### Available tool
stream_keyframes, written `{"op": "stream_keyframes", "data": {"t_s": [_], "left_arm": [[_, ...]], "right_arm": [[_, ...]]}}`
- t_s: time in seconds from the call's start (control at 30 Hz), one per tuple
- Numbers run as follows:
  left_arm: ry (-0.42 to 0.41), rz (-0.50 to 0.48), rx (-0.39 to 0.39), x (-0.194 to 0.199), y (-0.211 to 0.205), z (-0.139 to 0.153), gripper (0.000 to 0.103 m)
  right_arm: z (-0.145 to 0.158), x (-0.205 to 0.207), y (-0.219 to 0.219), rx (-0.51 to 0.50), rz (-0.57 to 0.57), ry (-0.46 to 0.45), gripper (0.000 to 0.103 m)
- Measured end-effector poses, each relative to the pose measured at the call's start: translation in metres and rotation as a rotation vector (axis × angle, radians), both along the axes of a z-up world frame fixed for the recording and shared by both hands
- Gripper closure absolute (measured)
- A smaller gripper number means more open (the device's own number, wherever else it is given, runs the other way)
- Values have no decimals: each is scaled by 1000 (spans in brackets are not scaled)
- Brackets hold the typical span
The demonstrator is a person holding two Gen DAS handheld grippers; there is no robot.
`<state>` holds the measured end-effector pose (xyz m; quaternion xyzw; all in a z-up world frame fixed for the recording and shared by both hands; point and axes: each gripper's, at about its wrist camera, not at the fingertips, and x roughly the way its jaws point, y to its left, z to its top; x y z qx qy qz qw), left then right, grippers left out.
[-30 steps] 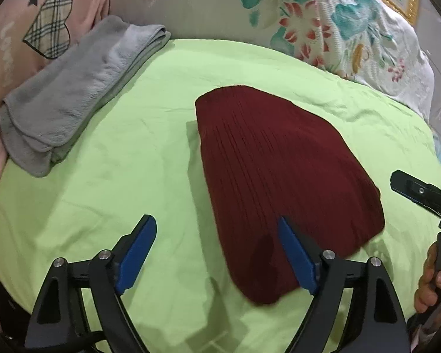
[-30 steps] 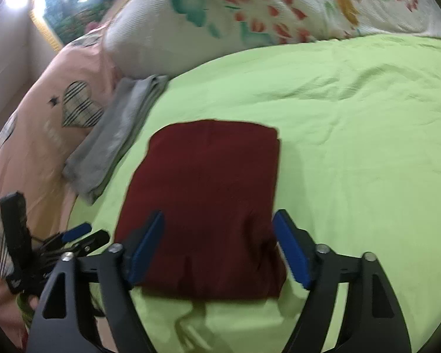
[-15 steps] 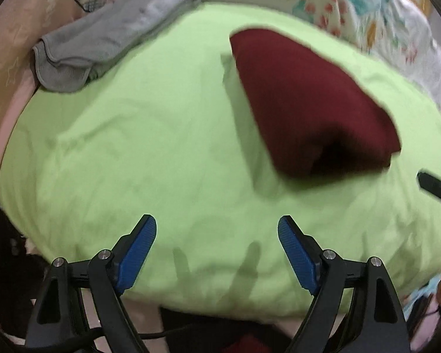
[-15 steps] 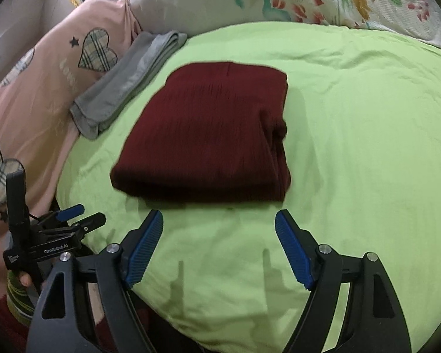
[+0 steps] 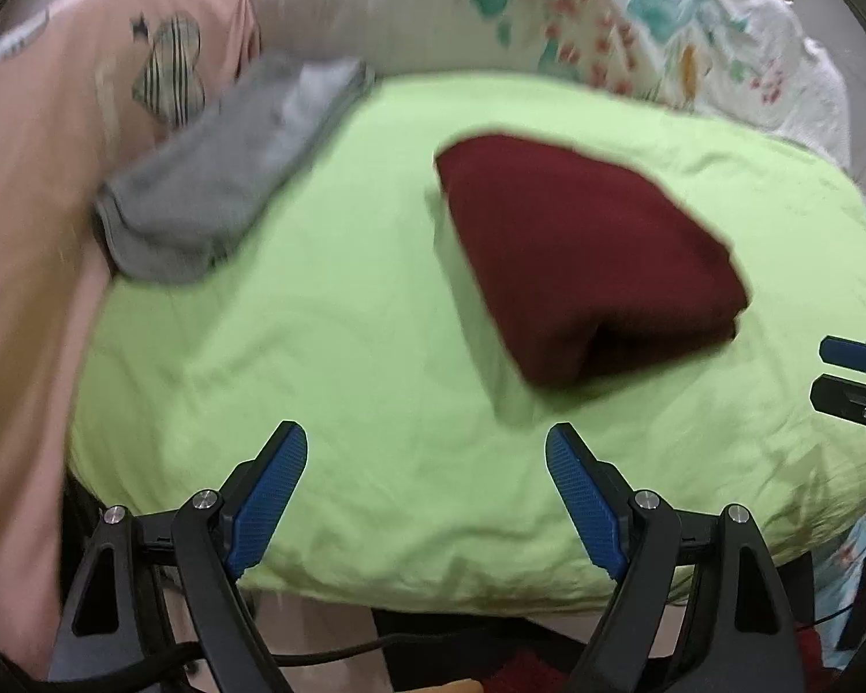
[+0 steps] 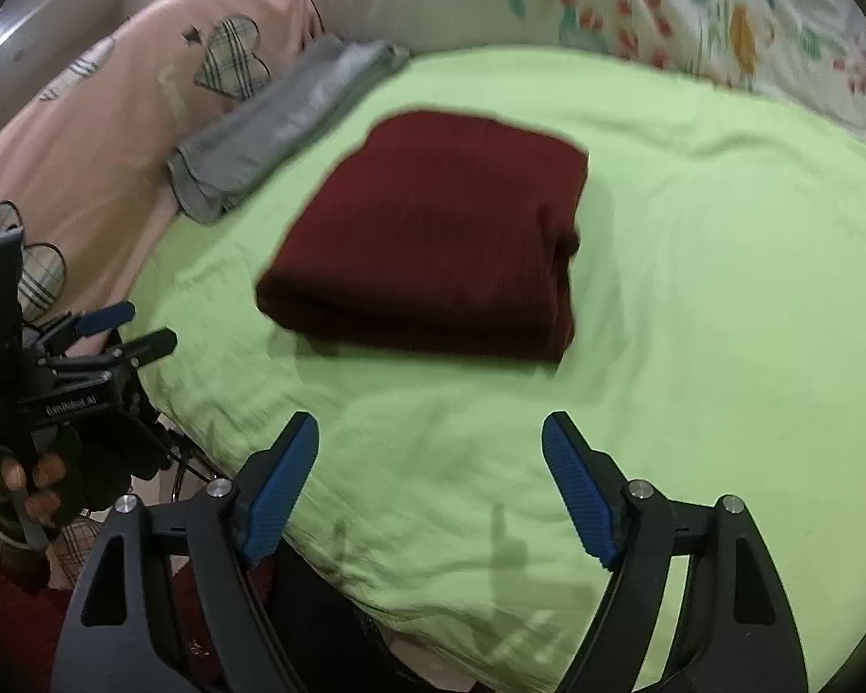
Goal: Fold large clothes
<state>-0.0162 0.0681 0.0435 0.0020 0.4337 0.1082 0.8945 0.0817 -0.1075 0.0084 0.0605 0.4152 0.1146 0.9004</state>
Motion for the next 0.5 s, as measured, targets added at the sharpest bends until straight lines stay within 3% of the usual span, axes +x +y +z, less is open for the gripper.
{"op": "stream_keyframes", "data": {"t_s": [0.07,0.13,0.27,0.5], "left_arm": [[-35,-22,6,-2,-1,19,16],[-59,-37,11,-2,1,31,10],[-49,-44,13,8,-1,29,5],[13,-31,-4,23,2,-6,5]], "right_arm": [[19,-5,-3,-8,2,-44,19],[32,-9,-4,-16,-1,-82,0],[38,-11,-4,-24,-2,-113,0],[3,7,9,-47,4,-43,0]]}}
